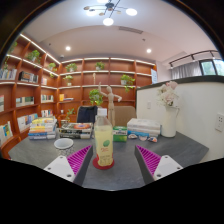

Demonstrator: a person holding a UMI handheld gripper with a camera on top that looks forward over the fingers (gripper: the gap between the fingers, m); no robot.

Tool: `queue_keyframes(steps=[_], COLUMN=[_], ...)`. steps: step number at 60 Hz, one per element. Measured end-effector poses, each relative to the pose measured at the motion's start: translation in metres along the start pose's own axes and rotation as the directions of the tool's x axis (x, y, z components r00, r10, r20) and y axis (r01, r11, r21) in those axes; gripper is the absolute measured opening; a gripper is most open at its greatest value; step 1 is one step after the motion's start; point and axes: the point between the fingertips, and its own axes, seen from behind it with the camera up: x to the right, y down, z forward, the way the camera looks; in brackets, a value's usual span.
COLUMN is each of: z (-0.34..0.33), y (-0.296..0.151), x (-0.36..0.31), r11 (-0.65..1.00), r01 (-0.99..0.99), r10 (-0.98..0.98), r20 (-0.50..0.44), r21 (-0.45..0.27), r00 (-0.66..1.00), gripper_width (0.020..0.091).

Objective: Pour water

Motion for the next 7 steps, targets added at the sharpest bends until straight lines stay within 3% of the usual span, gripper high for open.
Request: queue_keyframes(steps=[7], z=[-0.0039], y=[-0.0086], x=[-0.0051], r11=[1.000], r01=[-0.006], r10=[0.006], r20=[0.008], r21=[0.022], r00=[1.000], gripper_width=[0.0855])
